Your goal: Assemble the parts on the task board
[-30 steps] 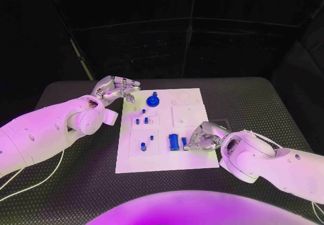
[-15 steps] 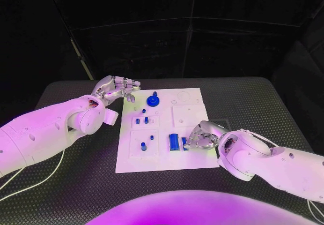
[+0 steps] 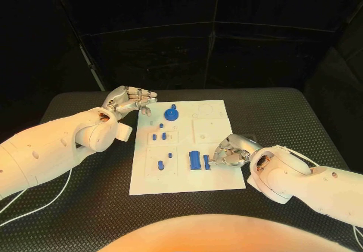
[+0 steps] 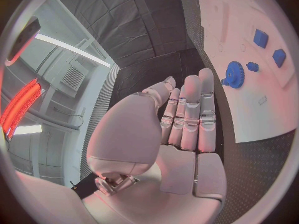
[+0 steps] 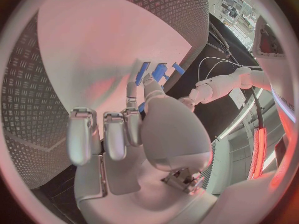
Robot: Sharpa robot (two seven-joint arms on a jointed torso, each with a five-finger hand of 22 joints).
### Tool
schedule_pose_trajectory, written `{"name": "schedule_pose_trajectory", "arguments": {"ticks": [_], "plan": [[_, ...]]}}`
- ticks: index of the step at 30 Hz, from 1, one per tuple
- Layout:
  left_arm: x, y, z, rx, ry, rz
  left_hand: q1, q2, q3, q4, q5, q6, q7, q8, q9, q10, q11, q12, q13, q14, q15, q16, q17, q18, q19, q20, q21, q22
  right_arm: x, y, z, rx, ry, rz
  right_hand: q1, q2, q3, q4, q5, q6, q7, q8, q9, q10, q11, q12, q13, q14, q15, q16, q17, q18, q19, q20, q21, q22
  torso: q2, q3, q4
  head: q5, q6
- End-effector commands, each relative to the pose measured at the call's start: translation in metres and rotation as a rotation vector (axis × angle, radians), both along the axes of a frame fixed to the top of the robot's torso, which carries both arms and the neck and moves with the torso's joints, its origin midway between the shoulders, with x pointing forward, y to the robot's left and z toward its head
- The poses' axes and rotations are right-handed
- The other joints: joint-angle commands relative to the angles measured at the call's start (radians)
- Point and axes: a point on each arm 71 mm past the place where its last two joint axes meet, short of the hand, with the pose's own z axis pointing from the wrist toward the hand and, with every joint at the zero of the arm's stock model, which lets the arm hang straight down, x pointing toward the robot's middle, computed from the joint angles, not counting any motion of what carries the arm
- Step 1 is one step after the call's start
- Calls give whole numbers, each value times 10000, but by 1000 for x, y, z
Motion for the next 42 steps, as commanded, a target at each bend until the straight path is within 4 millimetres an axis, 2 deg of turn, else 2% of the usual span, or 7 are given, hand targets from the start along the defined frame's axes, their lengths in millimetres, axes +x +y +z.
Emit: {"name": "schedule_pose_trajectory", "arguments": {"ticks": [1, 10, 22, 30, 31, 39, 42], "plan": [[0, 1, 1, -65, -67, -3, -46, 19, -60, -26, 42, -63, 1, 56, -8, -97, 1, 45, -1, -39, 2, -68, -15, 132, -4, 40, -29, -18, 3, -1, 6, 2035, -86, 152, -69, -18, -97, 5, 151, -244, 75, -148, -58, -40, 101, -145, 873, 809, 59, -136, 1549, -58, 225, 6, -198, 801, -52, -13, 15, -20, 123], [4, 6, -6, -786, 55, 335, -463, -121, -465, 211, 32, -113, -54, 89, -5, -62, -32, 228, 36, -199, 36, -187, -105, 129, -108, 89, -222, -170, 61, -25, 15, 5969, 104, -1180, 746, 379, -297, -391, 360, -1294, 702, -931, -496, -4246, 692, -6363, -4213, -1422, 603, -5022, -4648, 1316, -3666, 537, -6079, -6790, -478, -131, 75, -234, 665], [24, 15, -21, -1885, -84, 1319, -437, 105, -1381, 552, 15, -392, -358, -117, -32, 11, 441, -551, -125, -3026, 1061, -5780, -2734, -6, -4391, 1244, -3929, -3571, 146, -32, 12, 8964, -310, -2555, 1435, 983, -441, -576, -273, -1364, 1217, -2053, -2526, -4772, 1590, -11383, -10054, -4870, 1952, -11848, -9888, 1401, -5730, 1903, -11435, -10230, -923, -223, 157, -386, 1902], [37, 13, -29, -1709, -431, 2674, -312, 345, -2112, 570, 25, -873, -524, -586, -49, -761, 395, -1864, -144, -3299, 1036, -7626, -3805, -71, -6701, 1636, -4038, -5882, 165, -22, 0, 9687, -73, -2800, 1273, 1292, -626, -1074, -26, -1143, 1119, -2079, -3918, -4130, 1851, -12951, -12207, -4324, 2255, -14202, -11995, 1403, -5122, 2240, -13473, -11814, -961, -138, 258, -250, 2177], [34, 9, -32, -1448, 57, 1812, -4397, 849, -2572, -179, -502, -3558, -926, -1212, -688, -3509, -90, -2106, -767, -5881, 623, -7986, -4301, -505, -8120, 760, -4560, -6834, 163, -25, -2, 8542, -253, -3055, -2898, 535, -211, -1209, -576, -4103, 608, -2707, -4234, -7348, 1379, -13814, -13077, -7451, 1817, -14425, -12223, 797, -8043, 1493, -13798, -12117, -946, -187, 213, -339, 2103], [26, 0, -27, -1429, -88, 2091, -6929, 849, -2932, -179, -502, -5287, -1876, -1212, -688, -5256, -388, -2866, -767, -7452, 367, -8308, -4669, -773, -9087, 219, -4560, -7559, 155, -19, 10, 8911, -628, -3218, -5496, 535, 31, -1209, -861, -5870, 314, -2707, -5201, -9247, 1077, -13814, -13077, -9347, 1584, -15289, -13075, 619, -9769, 1038, -14128, -13073, -1046, 13, 80, 65, 2354], [19, -8, -22, -1405, -184, 2309, -7649, 849, -3006, -179, -502, -5766, -1876, -1212, -688, -5745, -471, -2866, -767, -7902, -340, -9055, -4765, -775, -9348, 63, -4560, -7743, 148, -14, 18, 9163, -875, -3369, -6221, 535, 756, -1209, -948, -6364, 228, -2707, -5201, -9794, 994, -13814, -13077, -9883, 878, -15289, -13075, 512, -10265, 910, -14869, -13073, -1086, 92, 28, 223, 2453]]}}
